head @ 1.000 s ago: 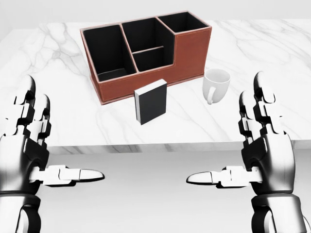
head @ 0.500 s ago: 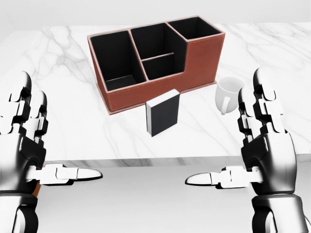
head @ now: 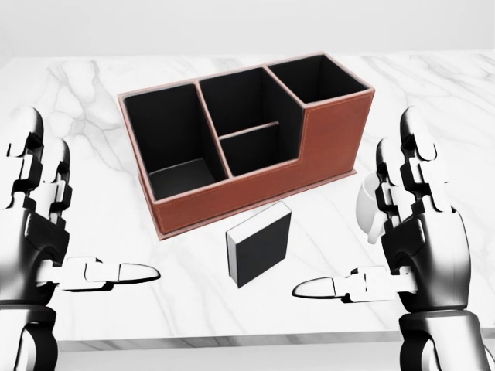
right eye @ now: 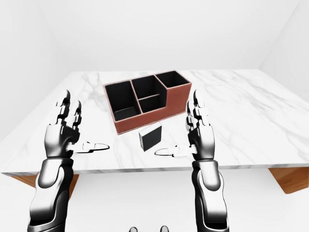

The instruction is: Pick up the book and place it in the front compartment of the caddy.

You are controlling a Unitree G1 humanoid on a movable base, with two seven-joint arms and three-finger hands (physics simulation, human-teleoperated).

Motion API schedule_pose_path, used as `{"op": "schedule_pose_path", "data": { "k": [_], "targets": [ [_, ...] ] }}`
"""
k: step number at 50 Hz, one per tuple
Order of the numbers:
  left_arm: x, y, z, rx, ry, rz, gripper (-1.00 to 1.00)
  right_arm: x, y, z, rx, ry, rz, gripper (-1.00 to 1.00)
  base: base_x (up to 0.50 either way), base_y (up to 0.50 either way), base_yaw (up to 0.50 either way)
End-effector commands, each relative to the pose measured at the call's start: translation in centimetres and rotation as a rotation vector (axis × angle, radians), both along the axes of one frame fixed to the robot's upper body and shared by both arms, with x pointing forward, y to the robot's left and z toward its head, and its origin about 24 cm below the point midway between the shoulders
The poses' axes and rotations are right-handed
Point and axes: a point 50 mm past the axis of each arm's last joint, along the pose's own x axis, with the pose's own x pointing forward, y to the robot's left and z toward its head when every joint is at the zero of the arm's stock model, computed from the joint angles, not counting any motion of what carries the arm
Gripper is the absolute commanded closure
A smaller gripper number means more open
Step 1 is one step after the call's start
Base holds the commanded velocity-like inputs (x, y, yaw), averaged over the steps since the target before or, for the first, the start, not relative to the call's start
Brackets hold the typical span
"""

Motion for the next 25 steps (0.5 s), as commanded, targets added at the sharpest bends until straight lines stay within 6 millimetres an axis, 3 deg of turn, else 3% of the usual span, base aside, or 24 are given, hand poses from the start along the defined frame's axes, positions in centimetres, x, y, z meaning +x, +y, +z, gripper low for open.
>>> {"op": "schedule_pose_path", "data": {
  "k": [1,18,25],
  "targets": [
    [-0.06,0.05,0.25,-0.002,-0.011,0.001,-1.0,-0.09,0.09,0.11,-0.001,-0.005,0.003,-1.0,0.5,-0.03,0.0],
    [-0.05,0.07,0.28,-0.002,-0.012,0.0,-1.0,0.04,0.1,-0.04,-0.012,0.002,-0.007,-1.0,0.5,-0.03,0.0],
    [-0.08,0.05,0.3,-0.002,-0.014,-0.001,-1.0,-0.25,0.09,0.21,-0.003,-0.01,0.001,-1.0,0.05,0.0,0.0]
  ]
}}
